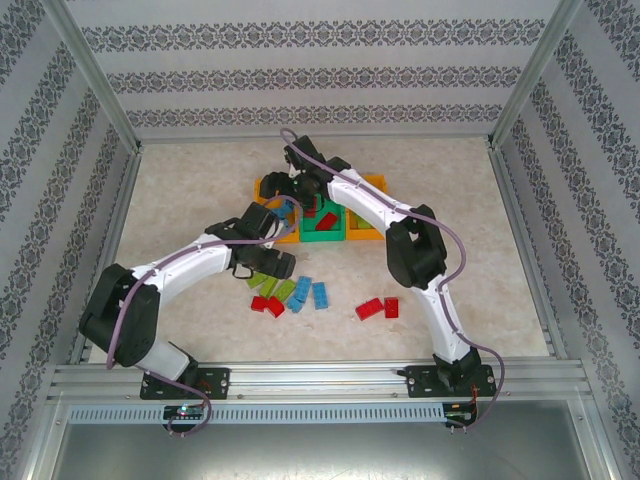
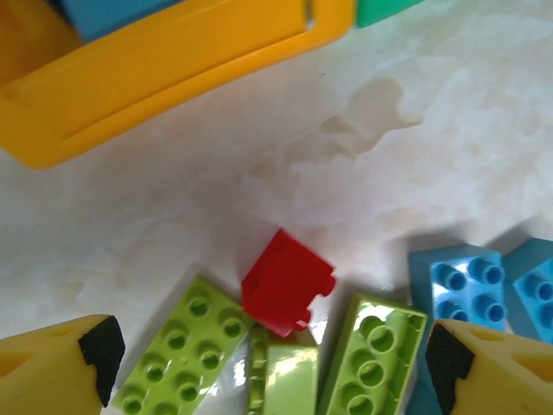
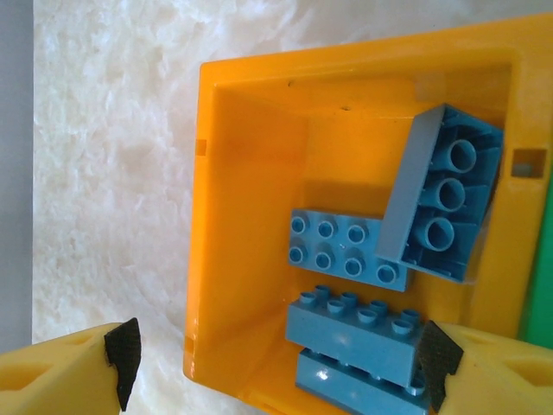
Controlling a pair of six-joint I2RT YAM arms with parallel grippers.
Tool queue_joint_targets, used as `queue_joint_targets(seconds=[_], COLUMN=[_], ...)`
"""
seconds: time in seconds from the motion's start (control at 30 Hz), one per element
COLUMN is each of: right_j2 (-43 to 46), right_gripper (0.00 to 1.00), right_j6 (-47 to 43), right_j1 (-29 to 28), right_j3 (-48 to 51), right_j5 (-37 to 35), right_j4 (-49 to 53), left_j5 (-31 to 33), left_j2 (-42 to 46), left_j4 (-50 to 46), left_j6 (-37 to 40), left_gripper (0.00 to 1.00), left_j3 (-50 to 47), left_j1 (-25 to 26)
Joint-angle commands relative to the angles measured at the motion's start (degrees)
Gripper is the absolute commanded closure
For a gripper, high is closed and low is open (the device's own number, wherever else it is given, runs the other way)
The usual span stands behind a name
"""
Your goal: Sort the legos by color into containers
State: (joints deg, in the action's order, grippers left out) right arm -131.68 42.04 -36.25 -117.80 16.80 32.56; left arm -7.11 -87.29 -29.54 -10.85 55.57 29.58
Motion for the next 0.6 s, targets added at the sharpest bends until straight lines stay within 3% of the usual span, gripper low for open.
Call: queue_joint_targets(seconds=[0.0, 0.23, 0.57], right_j2=[4.9, 12.3, 23.2], right_gripper=[0.13, 0.12, 0.11], right_j6=[-0.5, -2.2, -2.1], right_j1=[-0.3, 1.2, 5.6], right_j3=[3.6, 12.9, 27.8], right_j5=[-1.3, -3.8, -6.0], right_j4=[-0.4, -1.1, -3.6], left_j5=[0.1, 1.3, 1.5], left_j2=[-2.5, -6.9, -10.3], left_j4=[-1.8, -1.8, -1.9], left_j6=[4.0, 6.8, 8.0], left_gripper=[0.13, 0.33, 0.33], left_j3=[2.5, 4.3, 5.5], left_j1=[1.6, 1.7, 1.7])
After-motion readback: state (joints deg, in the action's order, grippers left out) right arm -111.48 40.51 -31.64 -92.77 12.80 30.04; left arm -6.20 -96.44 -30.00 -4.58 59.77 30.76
